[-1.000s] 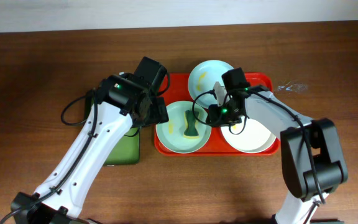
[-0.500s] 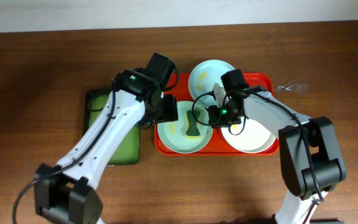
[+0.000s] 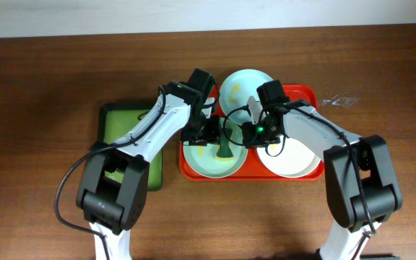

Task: Clean dirty plates on tray and stack at the side
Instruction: 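Hold the pale green plate with the right gripper and scrub it with the sponge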

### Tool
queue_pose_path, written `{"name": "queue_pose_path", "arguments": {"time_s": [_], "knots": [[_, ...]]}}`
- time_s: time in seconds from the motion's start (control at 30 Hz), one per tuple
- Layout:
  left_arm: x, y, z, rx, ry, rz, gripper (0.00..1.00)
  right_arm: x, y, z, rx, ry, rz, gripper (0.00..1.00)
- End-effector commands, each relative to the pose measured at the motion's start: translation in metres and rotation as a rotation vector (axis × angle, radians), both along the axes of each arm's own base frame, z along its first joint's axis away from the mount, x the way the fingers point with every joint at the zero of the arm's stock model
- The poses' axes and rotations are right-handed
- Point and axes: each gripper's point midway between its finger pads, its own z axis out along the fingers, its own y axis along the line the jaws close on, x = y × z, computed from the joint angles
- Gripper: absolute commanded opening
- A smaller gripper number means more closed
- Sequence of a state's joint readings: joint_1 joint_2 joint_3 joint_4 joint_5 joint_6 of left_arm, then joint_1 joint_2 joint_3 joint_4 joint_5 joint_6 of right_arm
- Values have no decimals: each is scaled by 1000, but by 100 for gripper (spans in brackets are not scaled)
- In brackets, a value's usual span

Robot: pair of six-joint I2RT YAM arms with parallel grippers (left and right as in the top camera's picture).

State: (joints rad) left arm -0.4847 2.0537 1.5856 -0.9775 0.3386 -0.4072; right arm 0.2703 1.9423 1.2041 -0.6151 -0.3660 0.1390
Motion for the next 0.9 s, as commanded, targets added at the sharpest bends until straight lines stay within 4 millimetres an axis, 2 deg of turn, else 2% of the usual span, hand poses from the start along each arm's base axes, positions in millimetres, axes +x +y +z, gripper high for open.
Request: {"name": "queue_pose_path", "arguments": {"time_s": [0.0, 0.13, 0.2, 0.37, 0.5, 0.6, 0.63, 0.7, 0.8, 0.87], "knots": [[2, -14, -2, -44, -20, -39, 39, -5, 0, -7, -12, 17, 4, 5], [1, -27, -19, -79, 20, -33, 31, -5, 0, -7, -12, 17, 4, 5], [-1, -35, -26, -88, 23, -49, 31, -5, 0, -7, -12, 17, 4, 5], [0, -49, -26, -101, -19, -79, 35, -5, 0, -7, -12, 17, 4, 5], [4, -40, -32, -33, -45, -72, 34, -5, 0, -7, -12, 17, 4, 5], [8, -21, -40, 99, -88, -63, 30, -5, 0, -7, -12, 17, 4, 5], [7, -20, -42, 111, -88, -64, 27, -5, 0, -7, -12, 17, 4, 5], [6, -18, -45, 126, -87, -45, 14, -5, 0, -7, -12, 17, 4, 5], [4, -15, -53, 145, -79, 1, 11, -5, 0, -7, -12, 17, 4, 5], [4, -11, -53, 156, -76, 4, 0, -5, 0, -7, -12, 17, 4, 4]]}}
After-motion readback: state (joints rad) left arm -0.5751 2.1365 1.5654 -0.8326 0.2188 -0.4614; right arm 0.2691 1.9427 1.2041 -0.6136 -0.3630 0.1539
